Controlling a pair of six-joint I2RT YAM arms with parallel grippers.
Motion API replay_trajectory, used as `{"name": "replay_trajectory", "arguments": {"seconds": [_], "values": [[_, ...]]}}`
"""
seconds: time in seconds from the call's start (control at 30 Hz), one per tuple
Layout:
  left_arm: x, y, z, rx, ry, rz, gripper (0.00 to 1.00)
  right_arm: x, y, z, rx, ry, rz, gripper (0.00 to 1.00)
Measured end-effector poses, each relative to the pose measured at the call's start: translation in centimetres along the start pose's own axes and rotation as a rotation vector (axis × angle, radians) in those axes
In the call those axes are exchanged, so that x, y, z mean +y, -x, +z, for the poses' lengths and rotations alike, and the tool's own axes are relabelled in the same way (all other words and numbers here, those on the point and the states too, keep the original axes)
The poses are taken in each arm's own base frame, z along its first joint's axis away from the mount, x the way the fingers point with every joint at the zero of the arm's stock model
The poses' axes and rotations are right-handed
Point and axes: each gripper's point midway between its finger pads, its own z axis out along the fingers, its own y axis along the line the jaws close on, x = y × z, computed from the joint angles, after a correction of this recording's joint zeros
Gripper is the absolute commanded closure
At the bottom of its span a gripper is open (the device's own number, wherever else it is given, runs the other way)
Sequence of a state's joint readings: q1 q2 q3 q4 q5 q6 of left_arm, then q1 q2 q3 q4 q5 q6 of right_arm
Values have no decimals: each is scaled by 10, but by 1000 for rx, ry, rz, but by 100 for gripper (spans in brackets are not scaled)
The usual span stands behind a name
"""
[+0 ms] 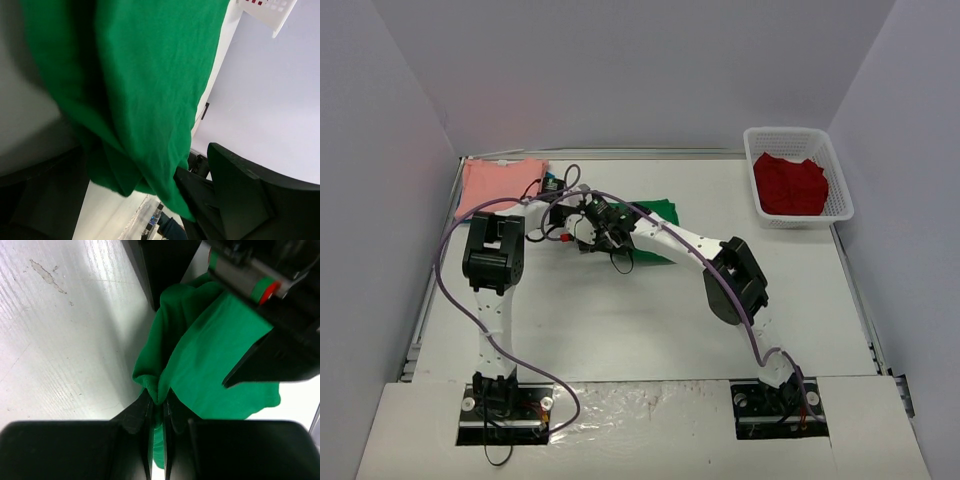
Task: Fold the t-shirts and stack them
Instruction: Put the neatly folded tshirt into the corner of the board with the left arm
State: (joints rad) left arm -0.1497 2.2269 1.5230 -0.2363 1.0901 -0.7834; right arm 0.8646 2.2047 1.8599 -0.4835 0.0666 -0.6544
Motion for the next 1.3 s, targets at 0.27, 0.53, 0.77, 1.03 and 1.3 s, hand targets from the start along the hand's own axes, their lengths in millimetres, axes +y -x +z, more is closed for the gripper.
{"name": "replay_trajectory", "arguments": {"seconds": [0.27, 0.53, 0.77, 1.03, 1.3], "values": [[6, -2, 18, 40, 14, 33, 69, -4, 2, -3, 0, -10, 1, 100], [19, -12, 29, 93, 29, 6, 98, -2, -1, -2, 13, -3, -1, 0], [18, -4, 27, 68, 46, 47, 98, 28, -38, -36, 40, 90, -74, 0], [21, 10, 14, 36, 89, 94, 98, -5, -127, -130, -49, 122, 13, 0], [2, 43, -19, -43, 310, 308, 98, -19, -227, -92, 79, 214, 316, 0]]}}
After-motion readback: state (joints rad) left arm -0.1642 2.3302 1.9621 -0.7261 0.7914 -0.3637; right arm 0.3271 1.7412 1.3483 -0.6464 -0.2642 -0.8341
